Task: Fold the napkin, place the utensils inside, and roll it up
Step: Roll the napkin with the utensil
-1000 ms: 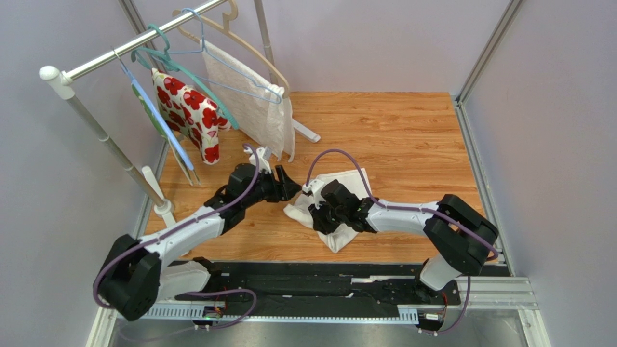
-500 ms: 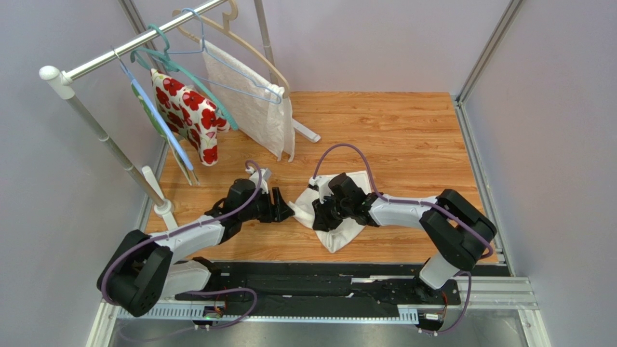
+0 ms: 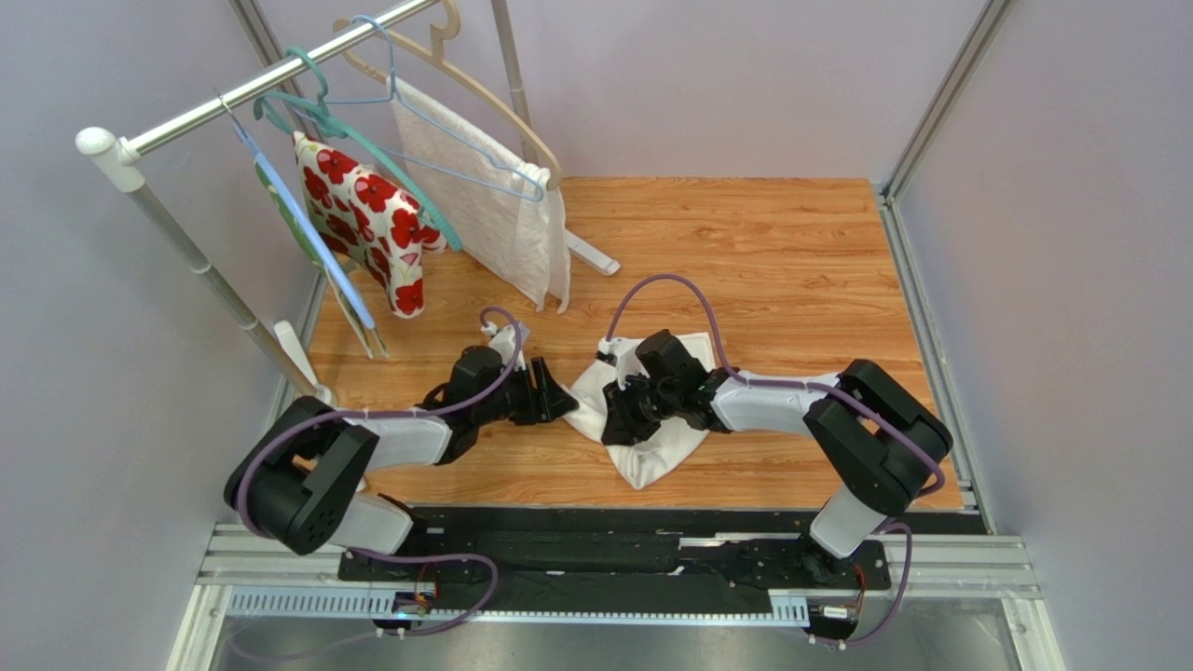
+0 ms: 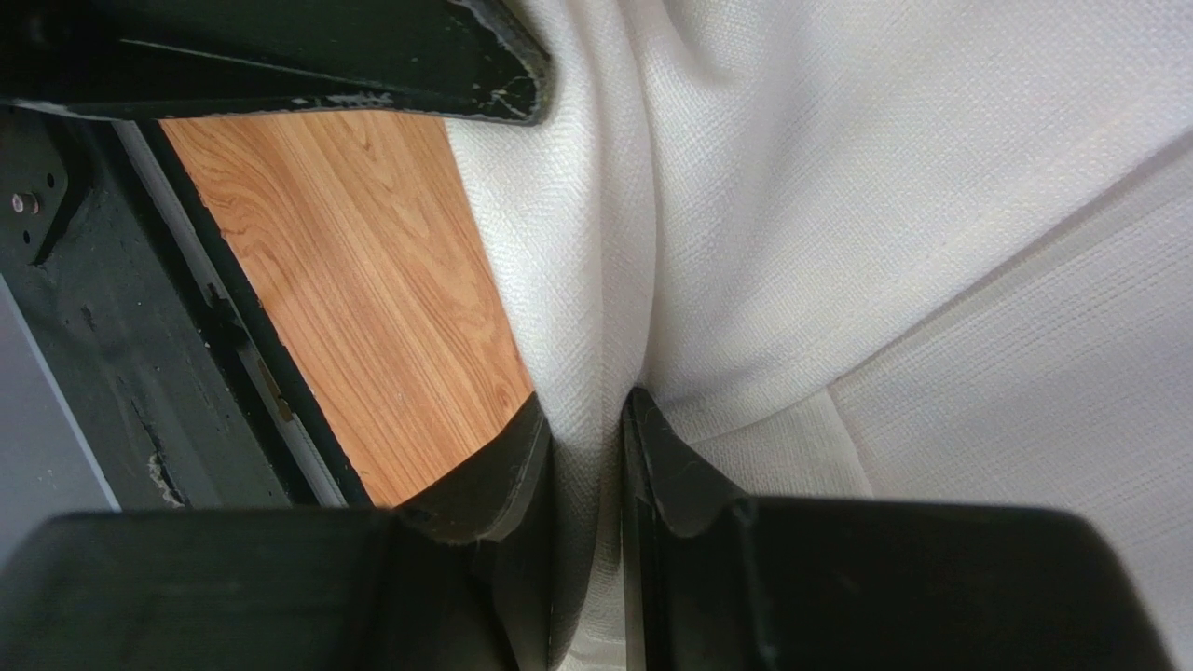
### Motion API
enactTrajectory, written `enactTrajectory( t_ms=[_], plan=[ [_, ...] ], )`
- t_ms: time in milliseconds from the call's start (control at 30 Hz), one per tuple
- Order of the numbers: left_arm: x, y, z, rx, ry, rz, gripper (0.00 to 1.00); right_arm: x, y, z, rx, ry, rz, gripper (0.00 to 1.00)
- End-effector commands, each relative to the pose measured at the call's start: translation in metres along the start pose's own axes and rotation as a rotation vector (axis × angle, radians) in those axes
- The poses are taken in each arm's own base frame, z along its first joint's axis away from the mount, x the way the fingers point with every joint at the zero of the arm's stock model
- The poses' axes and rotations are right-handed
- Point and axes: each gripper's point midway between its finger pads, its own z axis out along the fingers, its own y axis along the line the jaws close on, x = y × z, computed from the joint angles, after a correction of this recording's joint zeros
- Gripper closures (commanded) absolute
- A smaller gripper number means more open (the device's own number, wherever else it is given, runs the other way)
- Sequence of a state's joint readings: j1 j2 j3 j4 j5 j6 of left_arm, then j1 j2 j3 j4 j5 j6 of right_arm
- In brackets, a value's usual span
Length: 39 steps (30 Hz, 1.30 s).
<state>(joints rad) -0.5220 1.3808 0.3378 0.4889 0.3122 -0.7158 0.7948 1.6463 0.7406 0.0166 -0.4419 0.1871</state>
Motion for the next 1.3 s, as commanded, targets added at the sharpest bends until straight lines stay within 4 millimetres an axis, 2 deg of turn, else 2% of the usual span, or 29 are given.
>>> enactTrajectory(
  t_ms=[0, 167, 467, 667, 733, 800, 833, 933, 967, 1000, 1033, 1067, 1100, 1133, 1167, 1200, 1233, 1267],
  plan=[
    [-0.005, 0.0, 0.01, 0.031, -0.03, -0.014, 0.42, 0.07, -0.019, 0.0, 0.078, 0.224, 0.1, 0.94],
    [0.003, 0.002, 0.018, 0.048, -0.004, -0.024, 0.46, 0.07, -0.02, 0.0, 0.078, 0.226, 0.103, 0.94],
    [0.013, 0.01, 0.024, 0.035, 0.038, -0.034, 0.62, 0.071, -0.021, 0.002, 0.083, 0.235, 0.108, 0.94],
    [0.012, 0.005, 0.028, 0.057, 0.045, -0.044, 0.8, 0.07, -0.024, 0.002, 0.096, 0.239, 0.114, 0.94],
    [0.011, 0.003, 0.029, 0.064, 0.049, -0.05, 0.89, 0.068, -0.023, 0.001, 0.099, 0.237, 0.108, 0.93],
    [0.009, 0.0, 0.03, 0.074, 0.056, -0.054, 0.99, 0.059, -0.022, -0.002, 0.108, 0.221, 0.105, 0.9],
    [0.01, 0.0, 0.03, 0.07, 0.066, -0.064, 1.0, 0.054, -0.02, -0.004, 0.107, 0.214, 0.104, 0.88],
    [0.012, 0.0, 0.028, 0.045, 0.097, -0.081, 1.0, 0.028, -0.009, -0.012, 0.101, 0.161, 0.094, 0.73],
    [0.012, 0.002, 0.027, 0.025, 0.103, -0.085, 1.0, 0.022, -0.006, -0.017, 0.107, 0.157, 0.093, 0.65],
    [0.009, 0.001, 0.027, 0.016, 0.105, -0.085, 1.0, 0.006, -0.003, -0.02, 0.122, 0.125, 0.073, 0.61],
    [0.014, 0.004, 0.022, -0.017, 0.136, -0.092, 1.0, -0.007, 0.001, -0.027, 0.131, 0.09, 0.049, 0.59],
    [0.013, 0.007, 0.021, -0.044, 0.141, -0.092, 1.0, -0.011, 0.003, -0.031, 0.146, 0.087, 0.04, 0.55],
    [0.008, 0.005, 0.02, -0.056, 0.141, -0.09, 1.0, -0.025, 0.007, -0.034, 0.17, 0.055, 0.009, 0.54],
    [0.013, 0.008, 0.014, -0.089, 0.174, -0.091, 1.0, -0.033, 0.011, -0.039, 0.183, 0.028, -0.014, 0.53],
    [0.012, 0.01, 0.011, -0.117, 0.177, -0.088, 1.0, -0.039, 0.007, -0.041, 0.234, 0.007, -0.032, 0.49],
    [0.003, 0.007, 0.011, -0.128, 0.169, -0.079, 1.0, -0.045, 0.017, -0.04, 0.247, -0.01, -0.073, 0.49],
    [0.011, 0.012, 0.003, -0.175, 0.213, -0.079, 1.0, -0.048, 0.019, -0.041, 0.277, -0.025, -0.101, 0.48],
    [0.009, 0.016, 0.001, -0.219, 0.211, -0.073, 1.0, -0.057, 0.009, -0.045, 0.387, -0.073, -0.132, 0.48]
  ],
)
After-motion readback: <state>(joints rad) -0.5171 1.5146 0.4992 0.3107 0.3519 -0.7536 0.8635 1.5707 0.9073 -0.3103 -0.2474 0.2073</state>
